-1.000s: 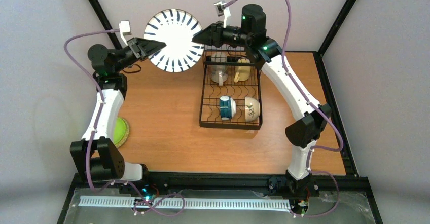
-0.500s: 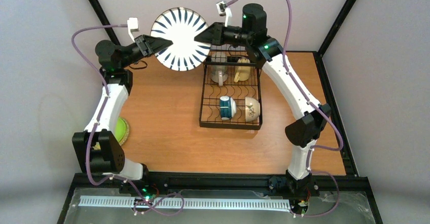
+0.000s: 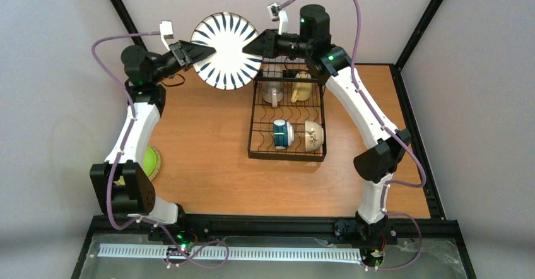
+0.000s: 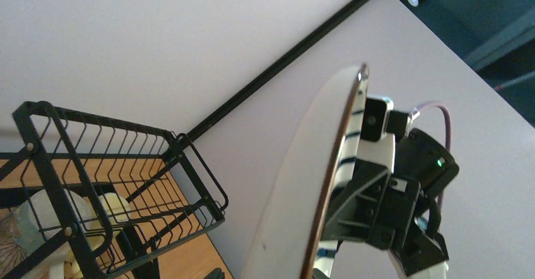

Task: Load the mixed dishes into the dish rack
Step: Pass from the left arm to the right, then insert the plate into the dish rack.

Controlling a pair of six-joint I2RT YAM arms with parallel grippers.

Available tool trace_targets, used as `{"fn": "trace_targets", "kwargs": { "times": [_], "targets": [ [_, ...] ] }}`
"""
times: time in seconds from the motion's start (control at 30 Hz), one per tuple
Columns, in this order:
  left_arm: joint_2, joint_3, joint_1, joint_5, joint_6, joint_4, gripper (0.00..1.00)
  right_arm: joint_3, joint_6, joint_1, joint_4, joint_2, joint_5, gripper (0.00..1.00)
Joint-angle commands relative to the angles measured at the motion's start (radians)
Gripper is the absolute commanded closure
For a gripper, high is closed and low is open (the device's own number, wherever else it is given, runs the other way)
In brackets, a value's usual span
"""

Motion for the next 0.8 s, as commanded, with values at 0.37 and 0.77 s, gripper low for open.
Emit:
{"fn": "trace_targets", "kwargs": {
  "times": [0.37, 0.77],
  "targets": [
    [-0.030, 0.034, 0.072, -0.140, -0.051, -0.029, 0.00, 0.023, -0.080, 0.006, -0.043, -0.040, 0.079, 0.98],
    [-0.067, -0.017, 0.121, -0.212, -0.075, -0.038, 0.00, 0.027, -0.126, 0.005, -0.055, -0.087, 0.186, 0.98]
  ]
}}
